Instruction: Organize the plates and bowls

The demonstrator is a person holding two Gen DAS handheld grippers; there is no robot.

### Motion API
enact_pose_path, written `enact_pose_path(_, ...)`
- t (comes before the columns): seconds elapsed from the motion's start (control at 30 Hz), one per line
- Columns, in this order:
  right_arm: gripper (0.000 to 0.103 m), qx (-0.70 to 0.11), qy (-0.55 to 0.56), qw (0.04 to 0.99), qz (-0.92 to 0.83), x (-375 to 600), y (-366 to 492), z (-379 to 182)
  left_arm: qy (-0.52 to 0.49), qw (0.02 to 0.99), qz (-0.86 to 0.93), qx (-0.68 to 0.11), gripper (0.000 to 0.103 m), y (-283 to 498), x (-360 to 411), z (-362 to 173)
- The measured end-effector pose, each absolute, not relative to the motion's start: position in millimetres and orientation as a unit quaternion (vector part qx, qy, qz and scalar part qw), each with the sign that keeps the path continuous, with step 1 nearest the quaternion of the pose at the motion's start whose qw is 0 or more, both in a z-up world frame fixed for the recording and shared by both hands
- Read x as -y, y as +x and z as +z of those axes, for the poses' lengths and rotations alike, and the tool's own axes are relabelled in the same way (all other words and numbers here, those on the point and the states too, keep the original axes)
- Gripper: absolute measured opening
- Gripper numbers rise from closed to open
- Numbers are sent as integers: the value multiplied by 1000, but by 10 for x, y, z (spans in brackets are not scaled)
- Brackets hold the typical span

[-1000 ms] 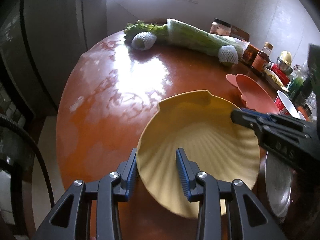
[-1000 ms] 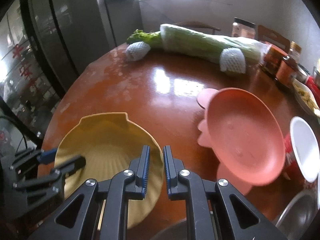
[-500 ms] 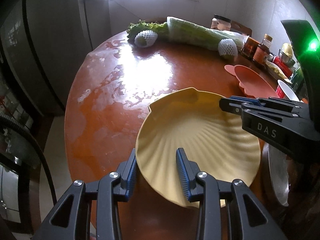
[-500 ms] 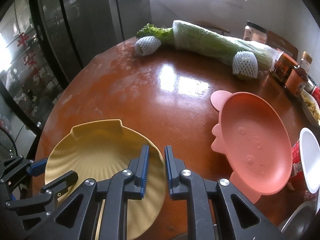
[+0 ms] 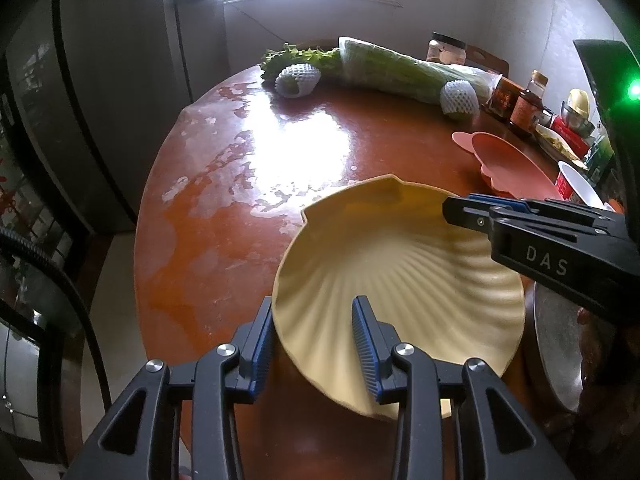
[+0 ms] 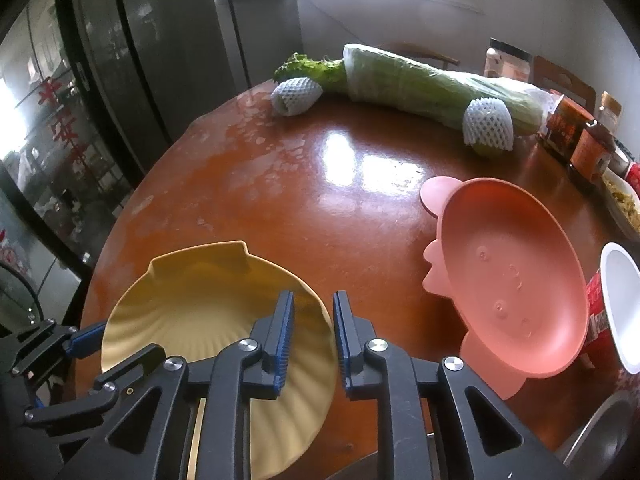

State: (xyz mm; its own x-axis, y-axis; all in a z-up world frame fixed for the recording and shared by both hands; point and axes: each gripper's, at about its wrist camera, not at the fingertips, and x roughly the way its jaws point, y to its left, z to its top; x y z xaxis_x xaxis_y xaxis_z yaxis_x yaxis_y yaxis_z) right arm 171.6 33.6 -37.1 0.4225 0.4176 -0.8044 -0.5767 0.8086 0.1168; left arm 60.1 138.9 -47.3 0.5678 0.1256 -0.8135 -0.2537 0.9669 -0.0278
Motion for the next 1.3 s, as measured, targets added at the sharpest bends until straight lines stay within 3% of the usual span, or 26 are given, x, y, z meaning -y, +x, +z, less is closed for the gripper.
enact_pose_path(0.1, 27, -445, -86, 841, 294, -323, 1710, -354, -70, 883, 110, -450, 40, 585, -1387, -458)
enact_pose_path(0.43, 33, -425, -79, 853, 292, -236, 1662, -244, -74, 892, 121, -429, 50, 530, -1410, -341)
enact_pose_path(0.5, 41, -420, -76, 856, 292, -205, 1639, -215, -78, 894, 121, -425, 52, 517, -1426, -315)
enact_pose_path(0.67, 43, -402, -74, 865, 292, -144, 1576, -125, -79, 899, 124, -412, 54, 474, -1421, -235)
enact_pose_path(0.8, 56, -384, -67, 873, 293, -75, 1506, -39, -76, 906, 120, -400, 58, 427, -1369, -149)
enact_pose_path(1.3, 63, -344, -46, 892, 288, 340, 1152, 353, -58, 920, 86, -377, 61, 283, -996, 96)
